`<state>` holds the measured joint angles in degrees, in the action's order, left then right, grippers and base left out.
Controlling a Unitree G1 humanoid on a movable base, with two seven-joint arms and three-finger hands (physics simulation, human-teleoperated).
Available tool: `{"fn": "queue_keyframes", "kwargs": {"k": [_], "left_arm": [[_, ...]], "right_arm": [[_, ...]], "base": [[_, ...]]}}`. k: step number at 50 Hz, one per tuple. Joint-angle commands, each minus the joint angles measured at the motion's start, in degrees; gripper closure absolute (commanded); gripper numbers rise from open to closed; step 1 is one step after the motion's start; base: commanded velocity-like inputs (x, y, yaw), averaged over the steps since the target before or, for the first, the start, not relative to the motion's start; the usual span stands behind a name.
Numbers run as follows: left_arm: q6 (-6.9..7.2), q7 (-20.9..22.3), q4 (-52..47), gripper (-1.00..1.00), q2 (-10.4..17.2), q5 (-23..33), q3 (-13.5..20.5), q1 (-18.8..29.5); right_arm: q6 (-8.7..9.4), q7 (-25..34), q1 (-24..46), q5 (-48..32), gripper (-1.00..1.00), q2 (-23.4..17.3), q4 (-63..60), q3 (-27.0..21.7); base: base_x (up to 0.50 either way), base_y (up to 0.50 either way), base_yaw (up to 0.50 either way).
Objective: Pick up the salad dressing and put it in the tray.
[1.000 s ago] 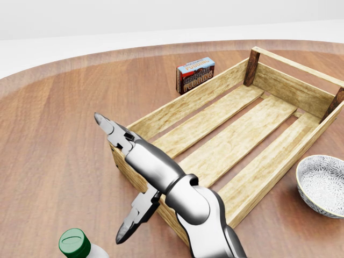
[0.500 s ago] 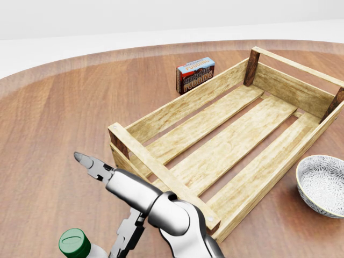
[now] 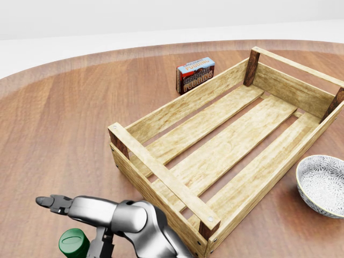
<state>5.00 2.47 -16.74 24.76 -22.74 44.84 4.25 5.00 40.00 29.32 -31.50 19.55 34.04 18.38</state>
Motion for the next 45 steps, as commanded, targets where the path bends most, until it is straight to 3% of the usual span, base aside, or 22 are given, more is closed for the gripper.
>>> {"fn": "queue_keyframes", "kwargs": {"k": [1, 22, 23, 45], "left_arm": [[0.0, 0.3, 1.1, -1.0, -0.1, 0.2, -0.6, 0.0], [0.0, 0.6, 0.9, -1.0, -0.3, -0.2, -0.2, -0.4], [0.0, 0.6, 0.9, -1.0, -0.3, -0.1, -0.2, -0.4], [0.0, 0.4, 1.6, -1.0, -0.7, 0.7, -1.4, -0.1]], "right_arm": [[0.0, 0.0, 5.3, -4.4, -1.0, 0.5, 11.0, -1.2], [0.0, 0.0, 13.9, -9.6, -1.0, 0.5, 26.3, -4.2], [0.0, 0.0, 13.5, -9.1, 0.98, 0.5, 25.3, -4.5], [0.0, 0.0, 12.5, -6.1, 1.0, 0.5, 22.3, -4.5]], "base": [[0.0, 0.0, 0.0], [0.0, 0.0, 0.0], [0.0, 0.0, 0.0], [0.0, 0.0, 0.0]]}}
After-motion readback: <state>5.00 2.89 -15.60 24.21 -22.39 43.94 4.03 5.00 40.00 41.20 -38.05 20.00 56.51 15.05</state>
